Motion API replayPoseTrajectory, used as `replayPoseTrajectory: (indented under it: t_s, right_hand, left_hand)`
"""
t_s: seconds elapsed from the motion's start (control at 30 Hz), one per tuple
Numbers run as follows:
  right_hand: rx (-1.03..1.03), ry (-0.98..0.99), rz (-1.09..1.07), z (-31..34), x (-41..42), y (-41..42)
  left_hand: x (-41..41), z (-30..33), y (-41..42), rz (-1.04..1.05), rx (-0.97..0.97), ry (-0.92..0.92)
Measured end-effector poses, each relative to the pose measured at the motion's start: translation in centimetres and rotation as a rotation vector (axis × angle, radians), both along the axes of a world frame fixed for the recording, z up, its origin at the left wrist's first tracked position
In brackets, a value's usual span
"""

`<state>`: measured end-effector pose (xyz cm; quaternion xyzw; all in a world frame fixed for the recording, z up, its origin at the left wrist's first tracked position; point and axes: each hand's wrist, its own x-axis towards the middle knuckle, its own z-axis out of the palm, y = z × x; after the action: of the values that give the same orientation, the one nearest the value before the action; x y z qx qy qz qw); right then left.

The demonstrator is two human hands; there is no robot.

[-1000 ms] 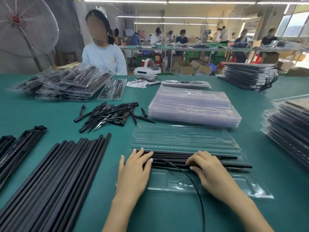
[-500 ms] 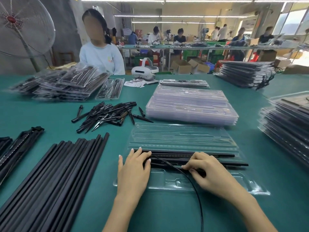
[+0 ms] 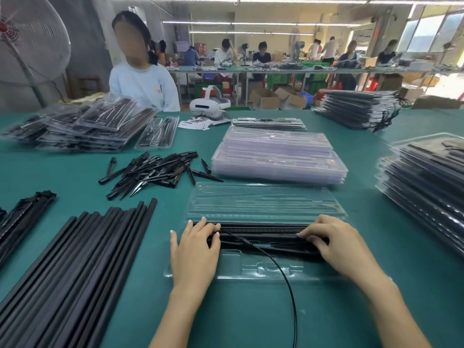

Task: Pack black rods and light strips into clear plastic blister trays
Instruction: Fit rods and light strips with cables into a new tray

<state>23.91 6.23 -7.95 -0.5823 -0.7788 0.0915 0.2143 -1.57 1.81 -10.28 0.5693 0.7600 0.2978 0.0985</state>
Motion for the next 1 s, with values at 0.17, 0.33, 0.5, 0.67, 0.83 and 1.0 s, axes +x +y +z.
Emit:
replayPoseTrajectory:
  t_s: [0.17, 0.33, 0.5, 0.67, 0.83, 1.0]
  right_hand:
    - [-0.014, -0.195, -0.043, -0.1, -1.1, 0.2]
    - [0.076, 0.005, -0.035, -0.5, -1.5, 0.0]
    - [0.047, -0.08, 0.067, -0.6, -2.2, -0.4]
    - [0.078, -0.264, 0.042, -0.9, -3.4, -0.3]
    - [0.132, -0.265, -0.009, -1.7, -4.1, -0.6]
    - [0.057, -0.297, -0.055, -1.8, -3.8, -0.7]
  left_hand:
    - [0.4, -0.2, 0.2, -0.017, -0.011, 0.038]
    - [0.7, -0.4, 0.6, -0.089, 0.028, 0.077]
    - [0.5, -0.8, 0.8, -0.152, 0.024, 0.115]
    - [0.8, -1.2, 1.3, -0.136, 0.013, 0.127]
    - [1.0, -1.3, 1.3, -0.201, 0.096, 0.099]
    - [2.0, -1.5, 1.3, -0.279, 0.023, 0.115]
